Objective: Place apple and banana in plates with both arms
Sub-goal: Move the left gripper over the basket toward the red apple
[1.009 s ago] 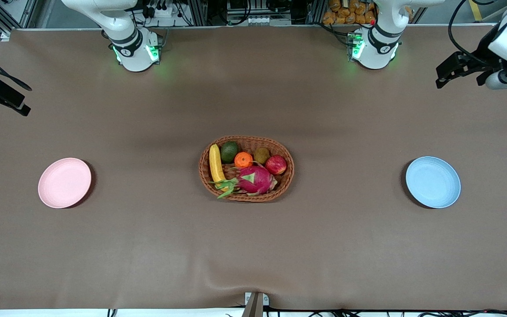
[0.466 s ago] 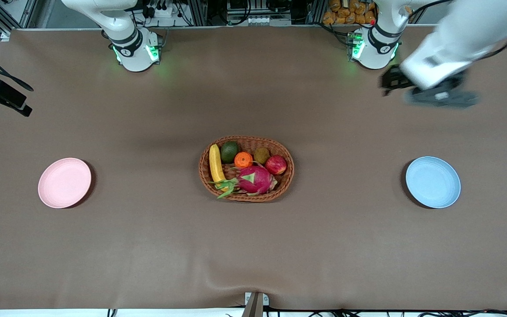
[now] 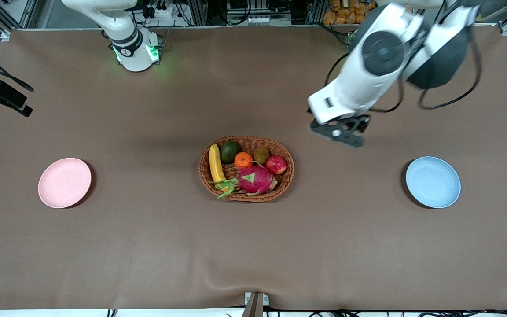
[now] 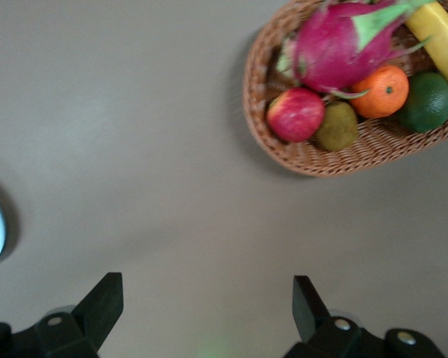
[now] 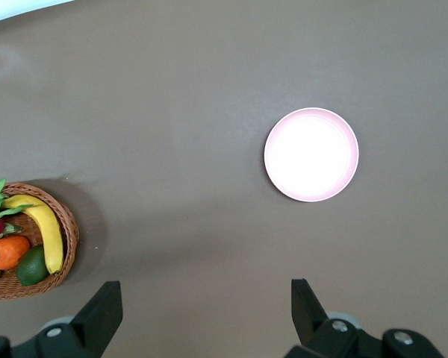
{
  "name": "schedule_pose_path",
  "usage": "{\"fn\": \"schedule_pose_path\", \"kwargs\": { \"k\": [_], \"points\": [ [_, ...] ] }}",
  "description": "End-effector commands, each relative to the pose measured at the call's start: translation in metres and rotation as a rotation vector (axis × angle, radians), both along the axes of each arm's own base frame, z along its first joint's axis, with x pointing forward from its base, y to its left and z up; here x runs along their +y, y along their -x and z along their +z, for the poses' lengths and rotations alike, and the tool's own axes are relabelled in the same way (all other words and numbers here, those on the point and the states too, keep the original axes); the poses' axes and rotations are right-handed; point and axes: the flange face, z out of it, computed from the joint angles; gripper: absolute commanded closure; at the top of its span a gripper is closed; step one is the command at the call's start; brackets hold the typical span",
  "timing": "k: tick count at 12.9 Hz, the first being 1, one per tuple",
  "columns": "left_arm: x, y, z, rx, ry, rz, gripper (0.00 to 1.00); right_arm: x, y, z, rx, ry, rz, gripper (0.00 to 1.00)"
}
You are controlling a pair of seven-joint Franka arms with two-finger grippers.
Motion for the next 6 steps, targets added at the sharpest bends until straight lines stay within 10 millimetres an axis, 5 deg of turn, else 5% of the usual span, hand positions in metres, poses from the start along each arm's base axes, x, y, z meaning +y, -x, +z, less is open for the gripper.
{"fn": "schedule_pose_path", "kwargs": {
  "k": [1,6],
  "points": [
    [-0.049,0.002,-0.036,-0.030,-0.020,-0.103,0.00,-0.001,0.002,0.001,-0.005,0.004,0.001,0.00],
    [-0.104,0.002,-0.133,-0.089,-0.034,-0.290,0.00,0.000,0.003,-0.002,0.012,0.002,0.006,0.00]
  ]
}}
